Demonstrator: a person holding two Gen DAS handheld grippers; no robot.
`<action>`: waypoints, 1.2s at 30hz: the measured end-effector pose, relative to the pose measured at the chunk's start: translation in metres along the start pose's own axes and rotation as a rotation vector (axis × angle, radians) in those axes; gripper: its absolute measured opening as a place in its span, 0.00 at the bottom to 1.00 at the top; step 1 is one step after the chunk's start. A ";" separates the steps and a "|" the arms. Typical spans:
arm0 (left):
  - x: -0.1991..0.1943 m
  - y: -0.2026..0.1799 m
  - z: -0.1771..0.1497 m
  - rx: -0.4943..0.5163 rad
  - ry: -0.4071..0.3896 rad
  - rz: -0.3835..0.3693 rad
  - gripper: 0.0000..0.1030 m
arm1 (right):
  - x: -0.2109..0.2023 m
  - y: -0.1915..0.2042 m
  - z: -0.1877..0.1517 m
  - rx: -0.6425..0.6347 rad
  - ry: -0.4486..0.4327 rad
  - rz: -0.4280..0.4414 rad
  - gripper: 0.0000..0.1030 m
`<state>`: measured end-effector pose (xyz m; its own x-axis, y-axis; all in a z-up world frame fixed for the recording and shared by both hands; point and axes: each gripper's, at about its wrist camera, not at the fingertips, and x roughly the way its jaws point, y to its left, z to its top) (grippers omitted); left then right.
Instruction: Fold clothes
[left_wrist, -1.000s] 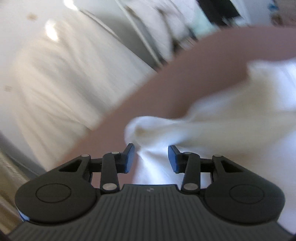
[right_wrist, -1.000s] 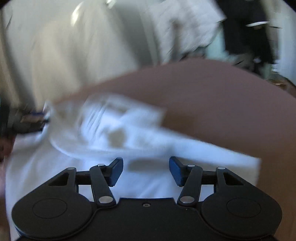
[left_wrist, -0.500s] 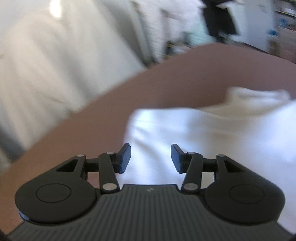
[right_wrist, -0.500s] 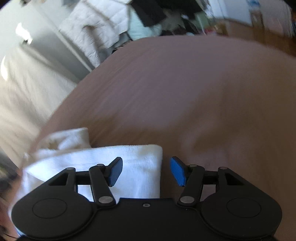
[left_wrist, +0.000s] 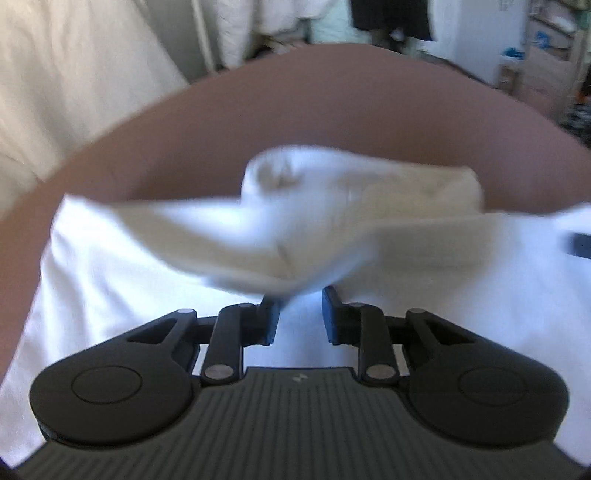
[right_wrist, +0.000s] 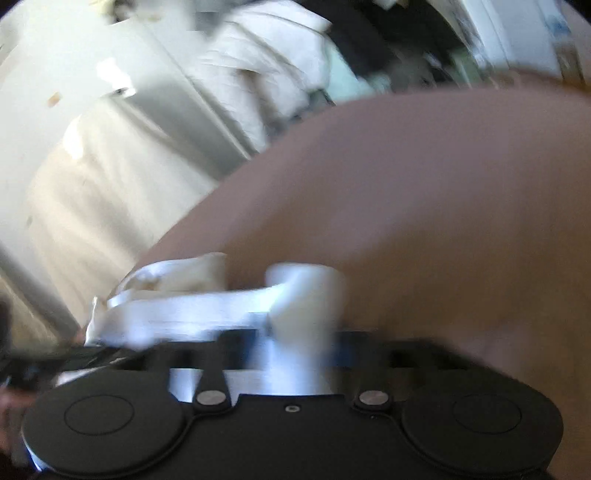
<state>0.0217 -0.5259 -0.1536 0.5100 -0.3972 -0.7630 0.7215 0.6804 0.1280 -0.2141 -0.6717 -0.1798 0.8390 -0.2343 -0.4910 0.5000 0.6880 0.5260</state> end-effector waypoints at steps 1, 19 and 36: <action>0.006 -0.006 0.008 0.000 -0.012 0.040 0.22 | -0.005 0.005 0.000 -0.033 -0.039 0.008 0.08; -0.059 0.004 0.007 0.234 -0.013 0.229 0.38 | 0.000 -0.038 0.004 0.140 -0.008 -0.262 0.61; -0.043 0.163 -0.105 0.168 0.200 0.450 0.56 | -0.040 0.105 -0.037 -0.158 0.185 0.037 0.61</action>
<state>0.0676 -0.3333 -0.1665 0.6995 0.0481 -0.7130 0.5250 0.6424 0.5583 -0.2035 -0.5646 -0.1310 0.7953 -0.0879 -0.5998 0.4181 0.7960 0.4377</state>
